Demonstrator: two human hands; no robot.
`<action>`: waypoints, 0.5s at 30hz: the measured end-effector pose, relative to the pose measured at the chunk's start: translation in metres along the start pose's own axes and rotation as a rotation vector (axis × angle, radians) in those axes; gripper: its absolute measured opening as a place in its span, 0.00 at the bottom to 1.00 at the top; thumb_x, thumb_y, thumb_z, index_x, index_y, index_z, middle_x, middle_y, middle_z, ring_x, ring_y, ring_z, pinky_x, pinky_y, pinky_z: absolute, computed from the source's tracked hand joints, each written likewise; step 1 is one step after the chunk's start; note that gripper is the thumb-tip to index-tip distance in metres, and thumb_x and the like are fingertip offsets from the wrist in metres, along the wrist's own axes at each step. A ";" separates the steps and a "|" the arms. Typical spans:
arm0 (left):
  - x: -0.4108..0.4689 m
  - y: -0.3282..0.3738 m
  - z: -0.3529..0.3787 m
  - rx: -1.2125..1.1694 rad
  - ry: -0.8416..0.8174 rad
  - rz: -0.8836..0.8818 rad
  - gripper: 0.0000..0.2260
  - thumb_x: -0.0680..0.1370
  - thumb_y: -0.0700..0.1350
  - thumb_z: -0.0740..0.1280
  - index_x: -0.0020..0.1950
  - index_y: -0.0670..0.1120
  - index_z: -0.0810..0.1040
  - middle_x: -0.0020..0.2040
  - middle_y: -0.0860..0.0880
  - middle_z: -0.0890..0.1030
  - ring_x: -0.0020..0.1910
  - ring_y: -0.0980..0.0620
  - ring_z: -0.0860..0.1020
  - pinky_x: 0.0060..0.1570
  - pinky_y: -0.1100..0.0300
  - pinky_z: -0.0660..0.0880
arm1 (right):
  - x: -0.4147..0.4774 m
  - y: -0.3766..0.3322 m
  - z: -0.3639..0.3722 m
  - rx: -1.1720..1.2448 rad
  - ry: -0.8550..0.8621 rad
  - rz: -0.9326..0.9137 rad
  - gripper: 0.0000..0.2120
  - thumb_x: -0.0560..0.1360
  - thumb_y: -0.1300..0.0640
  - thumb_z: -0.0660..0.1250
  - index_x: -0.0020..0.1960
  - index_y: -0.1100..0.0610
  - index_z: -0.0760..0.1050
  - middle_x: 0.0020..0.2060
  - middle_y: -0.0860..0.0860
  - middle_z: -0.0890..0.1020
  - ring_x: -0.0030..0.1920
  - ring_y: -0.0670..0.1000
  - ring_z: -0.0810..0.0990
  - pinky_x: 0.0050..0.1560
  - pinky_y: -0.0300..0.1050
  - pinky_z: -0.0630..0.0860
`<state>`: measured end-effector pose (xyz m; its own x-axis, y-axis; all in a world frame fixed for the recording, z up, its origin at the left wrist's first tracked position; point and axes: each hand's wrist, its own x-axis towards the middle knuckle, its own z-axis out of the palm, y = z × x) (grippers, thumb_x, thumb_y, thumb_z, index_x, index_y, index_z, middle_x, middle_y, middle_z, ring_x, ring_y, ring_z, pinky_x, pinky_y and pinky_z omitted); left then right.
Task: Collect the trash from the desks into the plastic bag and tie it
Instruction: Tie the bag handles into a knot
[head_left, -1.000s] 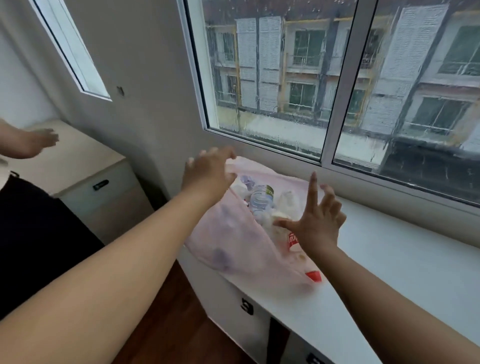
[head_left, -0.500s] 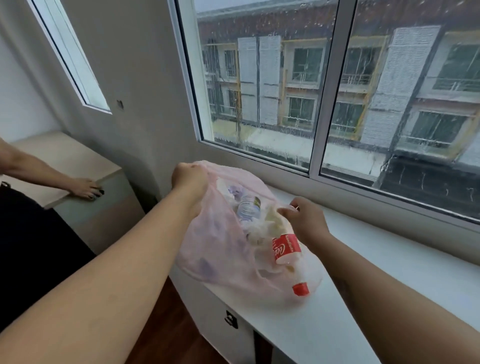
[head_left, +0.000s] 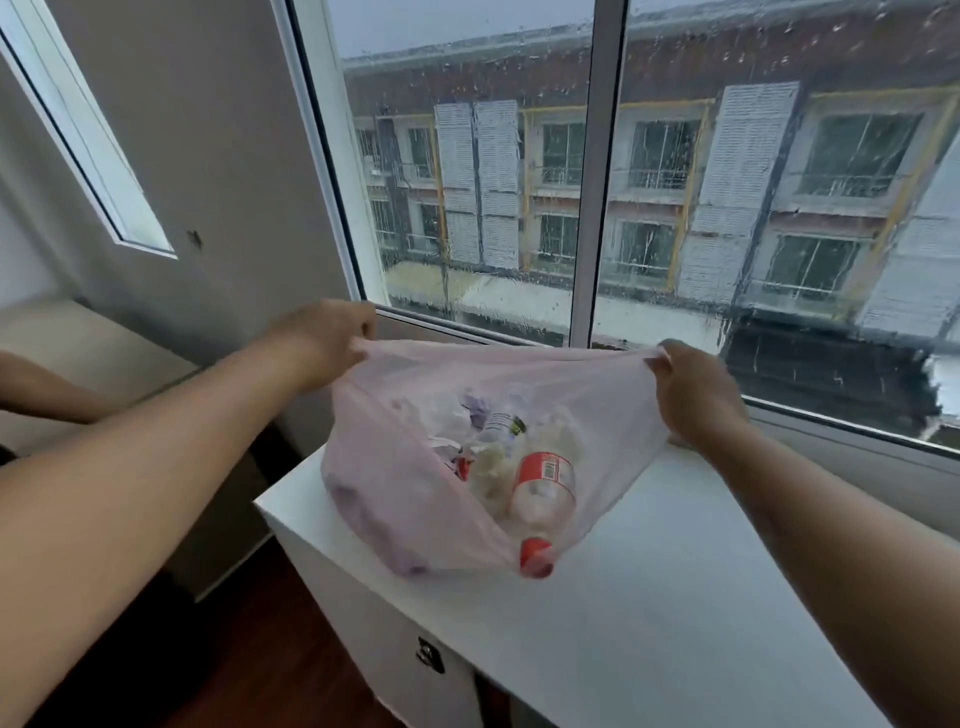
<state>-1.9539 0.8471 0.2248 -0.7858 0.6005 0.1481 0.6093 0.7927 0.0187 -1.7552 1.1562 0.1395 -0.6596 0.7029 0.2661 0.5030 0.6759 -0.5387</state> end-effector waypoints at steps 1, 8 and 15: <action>0.004 -0.001 -0.004 -0.022 -0.018 -0.022 0.04 0.77 0.48 0.68 0.49 0.49 0.75 0.53 0.45 0.80 0.45 0.45 0.76 0.42 0.57 0.70 | 0.001 0.004 -0.010 -0.023 0.021 0.009 0.12 0.82 0.53 0.54 0.53 0.56 0.74 0.52 0.61 0.80 0.49 0.62 0.77 0.44 0.51 0.71; 0.034 0.023 -0.011 -0.477 -0.593 -0.243 0.09 0.81 0.40 0.63 0.55 0.35 0.76 0.43 0.39 0.78 0.27 0.46 0.78 0.29 0.55 0.79 | 0.010 0.029 -0.075 -0.061 0.014 0.141 0.13 0.81 0.52 0.57 0.55 0.52 0.79 0.51 0.57 0.83 0.49 0.59 0.80 0.50 0.53 0.78; 0.079 0.054 -0.032 -0.712 -0.580 -0.098 0.09 0.82 0.38 0.61 0.58 0.33 0.74 0.47 0.36 0.82 0.34 0.44 0.83 0.38 0.49 0.83 | -0.014 0.045 -0.151 0.169 0.015 0.329 0.10 0.81 0.60 0.59 0.53 0.54 0.79 0.39 0.57 0.80 0.30 0.55 0.76 0.21 0.37 0.74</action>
<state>-1.9803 0.9341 0.2688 -0.6503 0.6450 -0.4013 0.3074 0.7065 0.6375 -1.6392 1.2096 0.2321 -0.4696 0.8803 0.0676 0.5863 0.3682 -0.7216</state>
